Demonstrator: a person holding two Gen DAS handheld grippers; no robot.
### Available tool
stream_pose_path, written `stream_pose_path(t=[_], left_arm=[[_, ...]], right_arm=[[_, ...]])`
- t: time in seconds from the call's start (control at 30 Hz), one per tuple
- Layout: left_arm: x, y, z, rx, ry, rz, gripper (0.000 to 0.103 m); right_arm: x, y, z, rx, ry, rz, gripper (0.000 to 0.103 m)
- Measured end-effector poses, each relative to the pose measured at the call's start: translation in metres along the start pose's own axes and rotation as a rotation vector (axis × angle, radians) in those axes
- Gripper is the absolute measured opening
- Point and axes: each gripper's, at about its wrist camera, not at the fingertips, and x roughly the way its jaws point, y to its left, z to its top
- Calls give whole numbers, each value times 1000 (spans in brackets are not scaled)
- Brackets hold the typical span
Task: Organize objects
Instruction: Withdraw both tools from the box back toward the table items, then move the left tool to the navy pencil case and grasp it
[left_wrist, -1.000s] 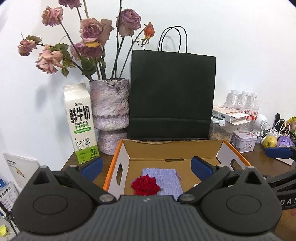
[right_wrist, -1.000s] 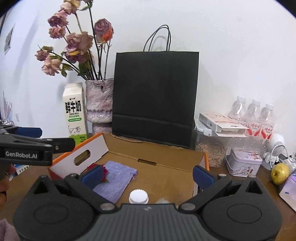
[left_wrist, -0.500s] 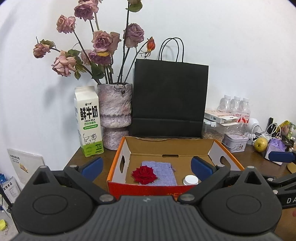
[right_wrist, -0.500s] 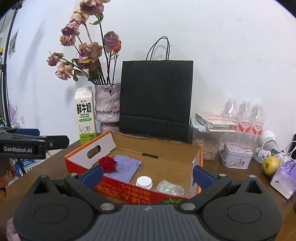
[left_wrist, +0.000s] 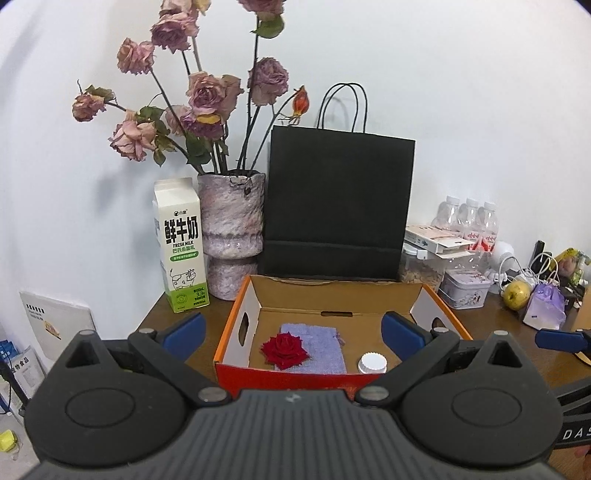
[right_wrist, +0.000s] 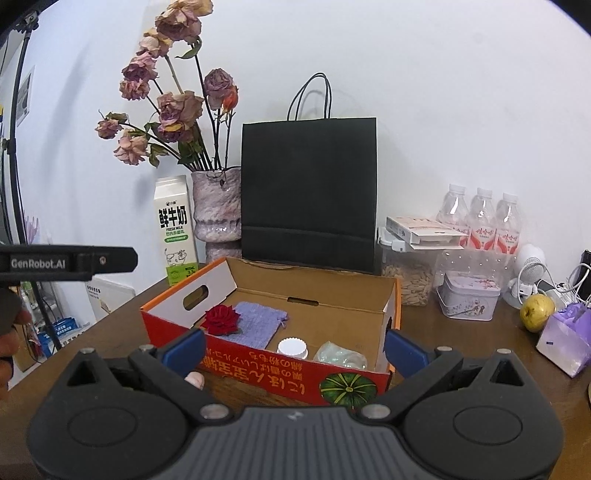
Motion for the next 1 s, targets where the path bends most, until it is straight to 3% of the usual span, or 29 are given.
stream_pose_path(t=[0.53,1.0], left_arm=[[-74,-9,-24,23,-4,17,103],[-136,-1,-66,30,34,37,103]], right_arm=[[-66,8,-25,-21,-7,-12,103],[-130,18,-67,-31,2,-22,103]])
